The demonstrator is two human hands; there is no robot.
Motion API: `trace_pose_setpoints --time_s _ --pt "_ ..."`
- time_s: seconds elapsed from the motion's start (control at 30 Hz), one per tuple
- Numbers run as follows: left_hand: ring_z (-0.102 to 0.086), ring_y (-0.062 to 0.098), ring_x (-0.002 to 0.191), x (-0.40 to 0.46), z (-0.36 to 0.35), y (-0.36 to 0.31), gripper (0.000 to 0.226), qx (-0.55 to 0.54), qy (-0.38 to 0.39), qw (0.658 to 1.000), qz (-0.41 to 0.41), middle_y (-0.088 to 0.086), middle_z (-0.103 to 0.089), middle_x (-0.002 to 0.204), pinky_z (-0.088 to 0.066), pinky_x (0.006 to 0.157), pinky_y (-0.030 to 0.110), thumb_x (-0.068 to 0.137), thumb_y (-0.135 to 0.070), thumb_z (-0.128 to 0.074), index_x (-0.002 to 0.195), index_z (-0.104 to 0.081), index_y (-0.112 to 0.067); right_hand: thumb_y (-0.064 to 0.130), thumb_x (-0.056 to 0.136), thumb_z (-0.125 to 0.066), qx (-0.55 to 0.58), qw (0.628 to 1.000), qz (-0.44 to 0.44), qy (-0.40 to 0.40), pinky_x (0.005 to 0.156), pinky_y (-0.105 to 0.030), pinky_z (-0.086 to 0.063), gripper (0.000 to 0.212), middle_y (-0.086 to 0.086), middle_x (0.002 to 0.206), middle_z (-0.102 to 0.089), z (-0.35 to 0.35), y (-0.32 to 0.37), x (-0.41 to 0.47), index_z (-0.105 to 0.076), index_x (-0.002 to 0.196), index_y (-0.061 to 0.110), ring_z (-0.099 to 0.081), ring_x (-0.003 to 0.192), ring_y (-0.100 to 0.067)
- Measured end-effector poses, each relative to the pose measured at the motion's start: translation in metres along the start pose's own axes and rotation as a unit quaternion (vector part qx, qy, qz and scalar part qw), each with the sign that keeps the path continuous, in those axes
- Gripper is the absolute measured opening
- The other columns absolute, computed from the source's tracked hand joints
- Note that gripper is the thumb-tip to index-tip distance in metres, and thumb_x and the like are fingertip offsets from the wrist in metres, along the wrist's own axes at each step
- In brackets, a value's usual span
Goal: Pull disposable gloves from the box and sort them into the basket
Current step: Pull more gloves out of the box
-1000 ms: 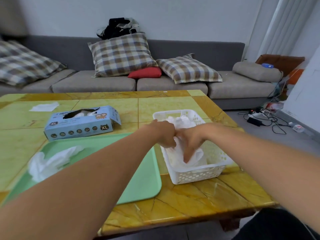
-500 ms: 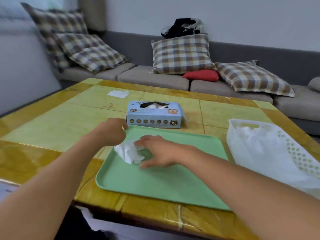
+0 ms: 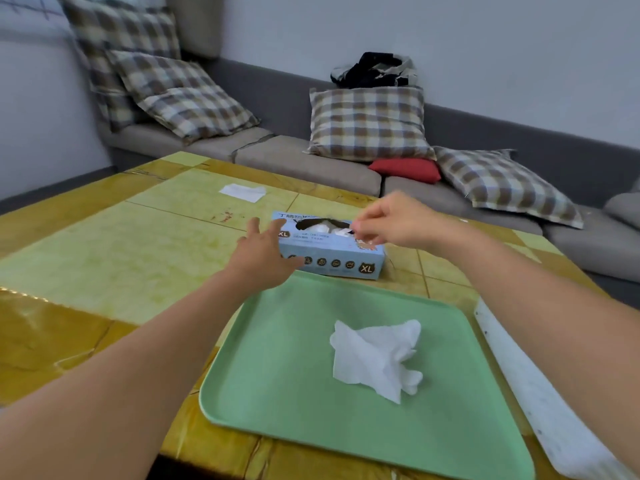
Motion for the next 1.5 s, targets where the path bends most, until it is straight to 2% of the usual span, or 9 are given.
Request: trace_pose_setpoints --time_s 0.1,0.23,0.37,0.57,0.7,0.87,1.1,1.3,1.5 --pt "-0.05 0.025 0.12 0.003 -0.007 0.016 0.074 -0.199 0.026 0.973 0.11 0.011 -0.04 0.15 -0.039 0.088 0.032 0.1 -0.044 -0.055 0.158 -0.02 -0.014 0.025 0.096 -0.06 -0.035 0.998 -0.061 -0.004 0.06 -0.037 -0.054 0.031 -0.013 0.074 -0.063 -0.03 0.011 0.065 -0.062 0.077 0.0 -0.057 0.065 -0.024" --pt "-0.051 0.009 0.077 0.009 -0.02 0.024 0.048 -0.267 0.043 0.952 0.141 -0.004 -0.054 0.093 -0.037 0.059 0.023 0.106 -0.039 -0.045 0.137 -0.051 -0.003 0.039 0.107 -0.042 -0.115 0.972 -0.166 0.124 0.094 -0.039 -0.051 0.056 -0.018 0.14 -0.052 -0.07 0.021 0.097 -0.037 0.151 0.006 -0.058 0.118 -0.033" --pt "-0.052 0.014 0.085 0.018 -0.026 0.025 0.045 -0.214 0.049 0.971 0.1 0.002 -0.054 0.105 -0.039 0.063 0.026 0.106 -0.04 -0.041 0.136 -0.051 -0.007 0.042 0.109 -0.031 -0.185 0.954 -0.166 0.168 0.1 -0.039 -0.039 0.057 -0.015 0.148 -0.042 -0.089 0.026 0.107 -0.029 0.155 0.007 -0.047 0.129 -0.032" --pt "-0.052 0.012 0.085 0.025 -0.029 0.033 0.051 -0.266 0.039 0.956 0.119 0.005 -0.053 0.111 -0.038 0.064 0.027 0.106 -0.045 -0.039 0.137 -0.041 -0.004 0.028 0.093 -0.069 0.029 0.983 -0.175 0.039 0.074 -0.033 -0.045 0.025 -0.011 0.111 -0.064 -0.103 0.002 0.128 -0.058 0.106 0.01 -0.059 0.09 -0.026" --pt "-0.06 0.014 0.088 0.028 -0.018 0.049 0.065 -0.439 -0.049 0.879 0.178 0.004 -0.06 0.108 -0.051 0.074 0.031 0.093 -0.059 -0.058 0.132 -0.039 -0.011 0.018 0.089 -0.073 0.13 0.989 0.008 -0.069 0.058 -0.031 -0.041 0.016 -0.007 0.076 -0.063 -0.09 0.022 0.114 -0.061 0.08 0.012 -0.055 0.062 -0.019" --pt "-0.068 0.011 0.074 0.023 0.009 0.027 0.036 -0.538 -0.115 0.833 0.057 0.0 -0.072 0.093 -0.054 0.064 0.025 0.093 -0.054 -0.063 0.101 -0.058 -0.019 0.022 0.091 -0.073 0.197 0.961 0.134 -0.137 0.08 -0.029 -0.055 0.007 0.012 0.093 -0.071 -0.062 0.043 0.078 -0.068 0.092 0.027 -0.068 0.088 -0.007" --pt "-0.066 0.014 0.099 0.003 0.027 -0.005 0.04 -0.414 -0.159 0.894 -0.063 0.0 -0.062 0.114 -0.057 0.073 0.028 0.098 -0.046 -0.058 0.124 -0.047 -0.019 0.067 0.062 -0.073 0.213 0.975 -0.056 0.019 0.1 -0.044 -0.053 0.072 0.005 0.12 -0.071 -0.069 0.002 0.064 -0.065 0.12 0.026 -0.067 0.11 -0.018" --pt "-0.063 0.015 0.101 -0.002 0.02 -0.021 0.04 -0.345 -0.137 0.921 -0.118 -0.001 -0.06 0.116 -0.057 0.079 0.035 0.098 -0.045 -0.059 0.126 -0.046 -0.021 0.036 0.087 -0.073 0.261 0.952 -0.029 0.159 0.097 -0.049 -0.053 0.027 -0.004 0.117 -0.074 -0.077 0.001 0.048 -0.072 0.112 0.026 -0.067 0.114 -0.028" --pt "-0.073 0.019 0.088 0.01 0.012 0.001 0.045 -0.441 -0.072 0.894 0.024 0.009 -0.071 0.108 -0.064 0.072 0.041 0.098 -0.055 -0.053 0.118 -0.053 -0.014 0.028 0.093 -0.071 0.266 0.964 0.017 0.005 0.097 -0.035 -0.053 0.027 0.004 0.113 -0.072 -0.067 0.006 0.044 -0.066 0.118 0.022 -0.066 0.107 -0.016"
Point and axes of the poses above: each hand's wrist, its own x-axis towards the middle knuckle, its own z-axis out of the back of the hand, y = z × x, the point moved 7 cm from there along x, towards the middle knuckle
